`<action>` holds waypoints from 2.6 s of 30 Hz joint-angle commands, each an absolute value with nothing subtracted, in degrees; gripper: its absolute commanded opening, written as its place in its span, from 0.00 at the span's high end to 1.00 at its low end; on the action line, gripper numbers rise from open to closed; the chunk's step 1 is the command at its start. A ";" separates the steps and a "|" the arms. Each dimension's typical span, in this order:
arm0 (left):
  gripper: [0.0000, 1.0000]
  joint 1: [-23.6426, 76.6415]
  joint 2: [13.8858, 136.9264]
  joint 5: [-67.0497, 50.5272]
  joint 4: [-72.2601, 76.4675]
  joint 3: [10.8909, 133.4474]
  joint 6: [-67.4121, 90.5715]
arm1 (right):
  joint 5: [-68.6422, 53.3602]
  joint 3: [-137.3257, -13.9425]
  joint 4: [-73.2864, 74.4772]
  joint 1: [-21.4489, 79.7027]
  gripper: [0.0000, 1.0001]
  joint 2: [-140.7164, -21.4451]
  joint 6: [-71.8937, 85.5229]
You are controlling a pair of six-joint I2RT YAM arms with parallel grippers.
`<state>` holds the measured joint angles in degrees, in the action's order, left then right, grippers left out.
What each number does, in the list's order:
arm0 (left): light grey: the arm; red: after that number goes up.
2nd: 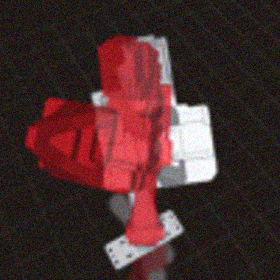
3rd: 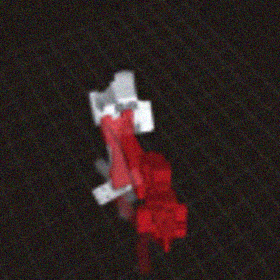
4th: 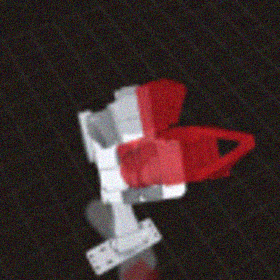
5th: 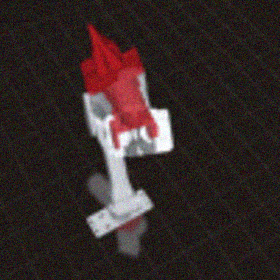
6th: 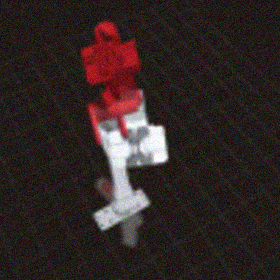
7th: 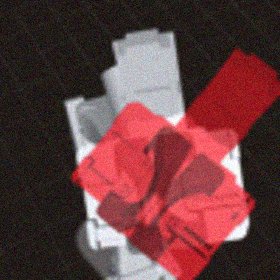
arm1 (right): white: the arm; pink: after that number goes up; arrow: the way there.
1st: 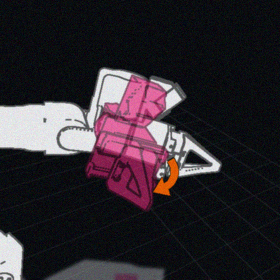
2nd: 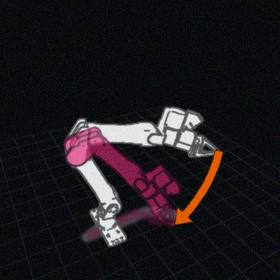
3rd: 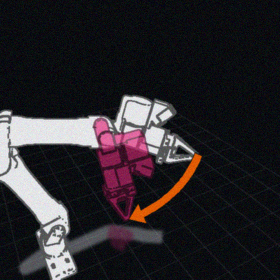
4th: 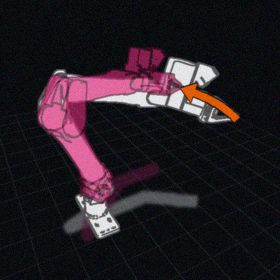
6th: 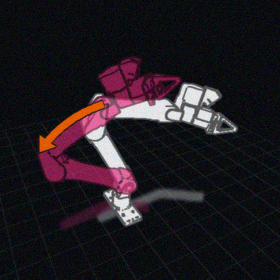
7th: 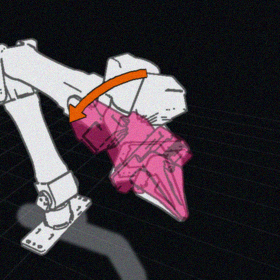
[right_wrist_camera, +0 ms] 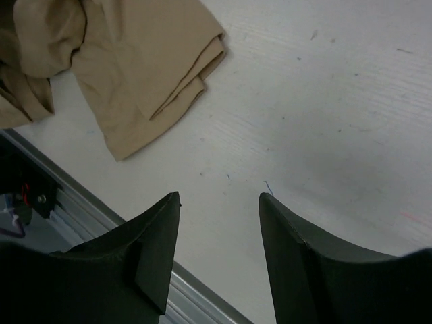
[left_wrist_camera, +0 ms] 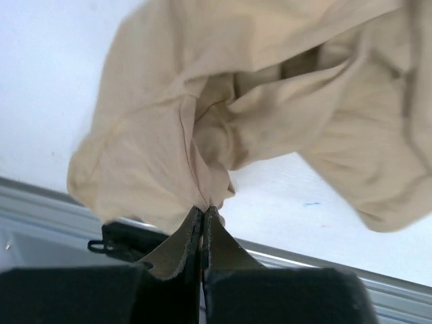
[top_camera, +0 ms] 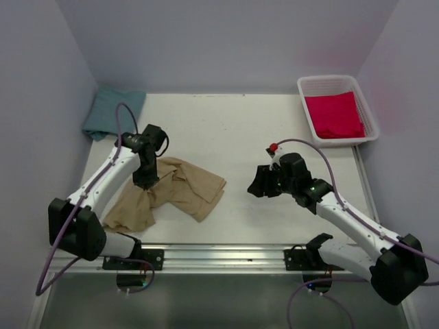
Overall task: Fold and stack the t-shirts
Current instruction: Flatten out the tshirt
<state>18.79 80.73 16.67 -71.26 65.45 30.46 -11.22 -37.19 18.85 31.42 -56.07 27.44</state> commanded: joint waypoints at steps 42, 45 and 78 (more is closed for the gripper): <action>1.00 19.60 57.57 2.64 -51.77 60.91 25.84 | 7.74 -81.04 33.66 58.18 0.59 -112.32 22.23; 1.00 19.60 57.57 2.63 -51.59 61.00 25.84 | 7.38 -80.60 32.96 58.88 0.60 -112.67 22.94; 1.00 19.60 55.99 1.58 -51.68 59.94 26.19 | 17.49 -81.74 38.06 59.41 0.87 -104.76 20.66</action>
